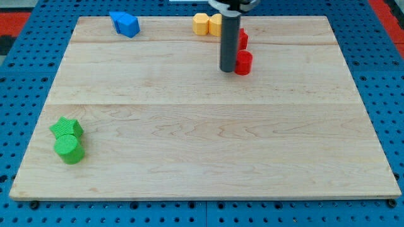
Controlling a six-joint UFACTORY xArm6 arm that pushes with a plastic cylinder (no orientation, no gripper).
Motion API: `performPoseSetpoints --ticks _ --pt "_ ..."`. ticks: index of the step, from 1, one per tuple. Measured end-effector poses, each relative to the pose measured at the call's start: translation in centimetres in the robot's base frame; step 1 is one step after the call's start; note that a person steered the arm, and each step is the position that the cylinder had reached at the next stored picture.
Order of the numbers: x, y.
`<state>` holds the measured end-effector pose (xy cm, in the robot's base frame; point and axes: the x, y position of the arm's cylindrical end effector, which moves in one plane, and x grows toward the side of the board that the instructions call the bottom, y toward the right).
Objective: Move your arm to the top left of the board
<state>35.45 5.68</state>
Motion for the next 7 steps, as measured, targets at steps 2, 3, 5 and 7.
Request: performPoseSetpoints --ticks 2,3,5,7 --pt "1.2 -11.6" --pt "-0.5 -23.0" --pt "-11.5 -32.4" --pt "-16.3 -32.4"
